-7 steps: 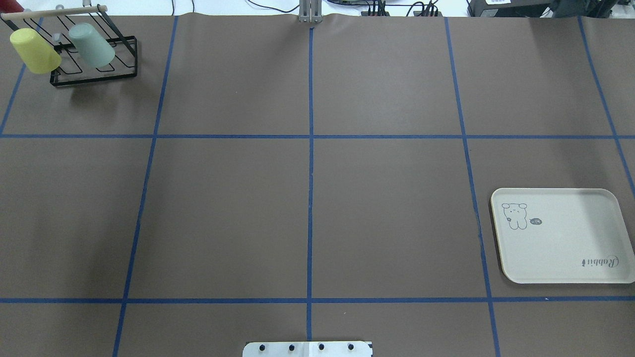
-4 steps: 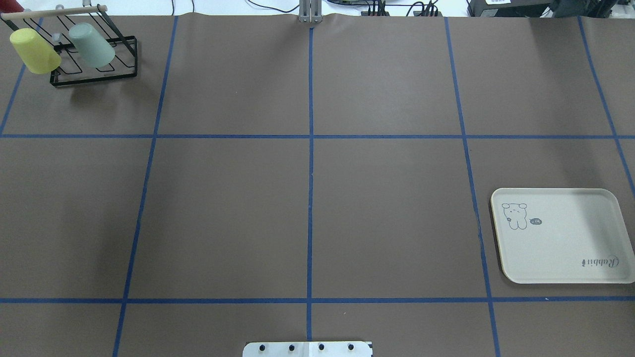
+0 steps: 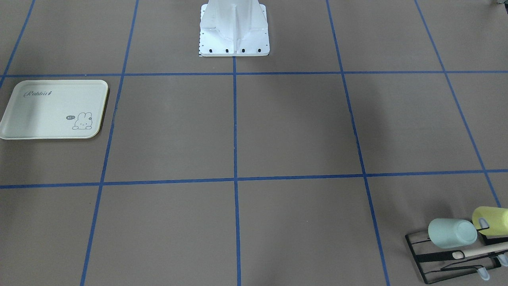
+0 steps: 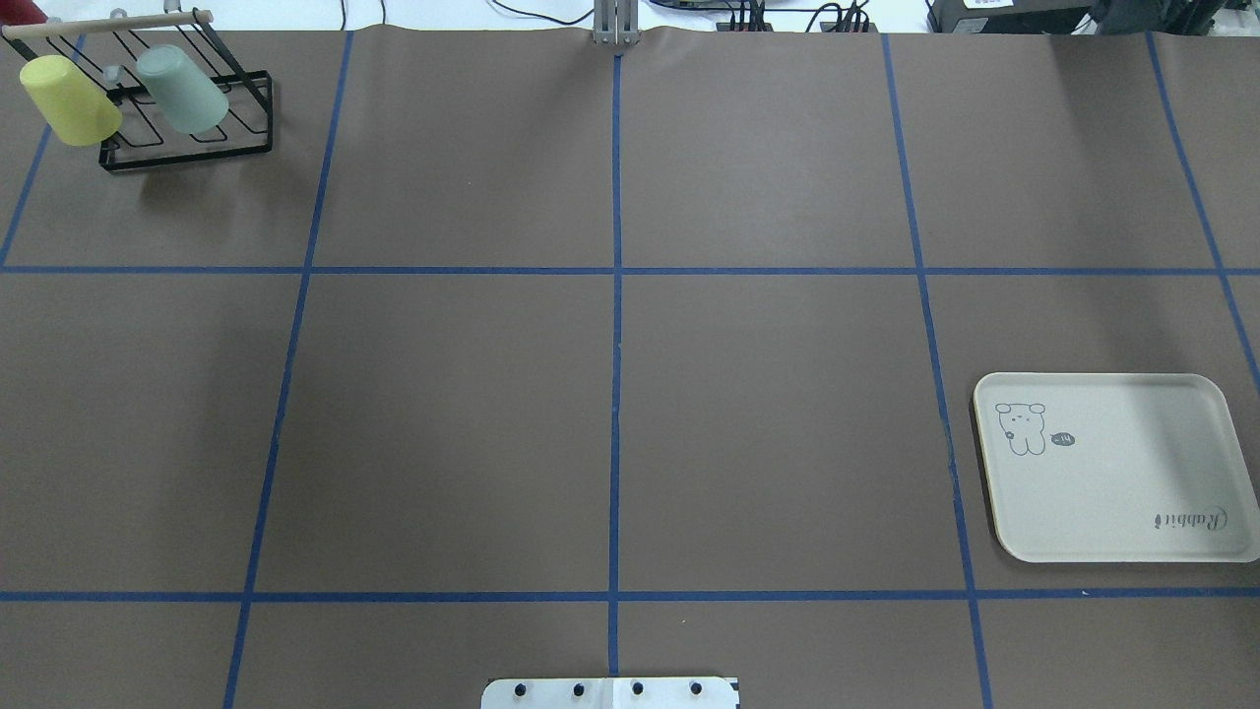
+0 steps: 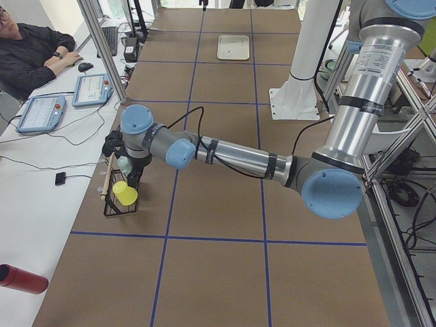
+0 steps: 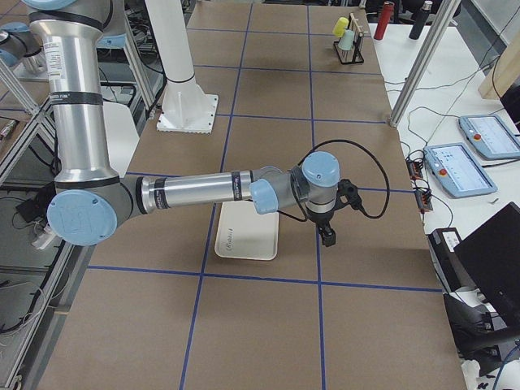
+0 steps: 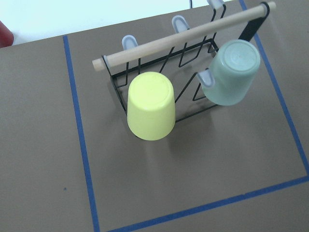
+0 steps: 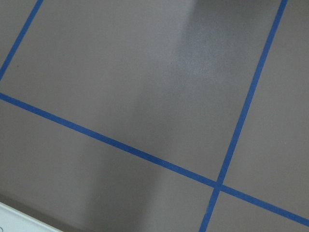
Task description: Left arm grabs green cup and hands to right arm on tray
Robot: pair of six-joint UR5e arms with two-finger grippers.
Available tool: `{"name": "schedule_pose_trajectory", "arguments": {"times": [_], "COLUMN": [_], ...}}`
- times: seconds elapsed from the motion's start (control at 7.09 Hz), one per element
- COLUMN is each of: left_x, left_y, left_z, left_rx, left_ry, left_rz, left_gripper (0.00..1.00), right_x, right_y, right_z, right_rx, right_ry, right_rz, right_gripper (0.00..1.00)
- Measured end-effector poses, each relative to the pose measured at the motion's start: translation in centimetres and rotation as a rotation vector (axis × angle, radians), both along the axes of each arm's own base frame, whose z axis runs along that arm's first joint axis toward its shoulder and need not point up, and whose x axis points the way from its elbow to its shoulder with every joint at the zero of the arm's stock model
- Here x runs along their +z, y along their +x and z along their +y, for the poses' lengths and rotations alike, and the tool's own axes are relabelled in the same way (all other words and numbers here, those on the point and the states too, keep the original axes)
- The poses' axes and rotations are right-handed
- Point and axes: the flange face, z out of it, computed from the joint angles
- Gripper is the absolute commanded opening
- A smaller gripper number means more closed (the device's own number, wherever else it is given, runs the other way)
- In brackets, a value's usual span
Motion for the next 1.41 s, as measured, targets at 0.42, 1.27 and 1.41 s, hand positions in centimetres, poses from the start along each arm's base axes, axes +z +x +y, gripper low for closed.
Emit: {"name": "schedule_pose_trajectory", "arguments": {"times": [0.42,1.27,1.41], "left_x": [-3.8,-4.6,-3.9], "left_y": [7.6,17.1,17.4], "left_z": [-5.9,-11.9,-12.3], "left_rx": [-0.053,-0.047,-0.048], "left_ry": [-0.092,-0.097,-0.094], "left_rz": [-0.028,-0.131,-0.136], "left_gripper": [1.0,1.0,1.0], "right_x": [-0.2,-0.3,-0.3], "right_y": [-0.9,-1.2,-1.2], "right_z": [-0.1,0.0,0.0], "right_rx": [0.002,-0.003,-0.003], "right_ry": [-0.015,-0.016,-0.016], "right_rz": [-0.006,-0.007,-0.008], "right_gripper": [1.0,1.0,1.0]}}
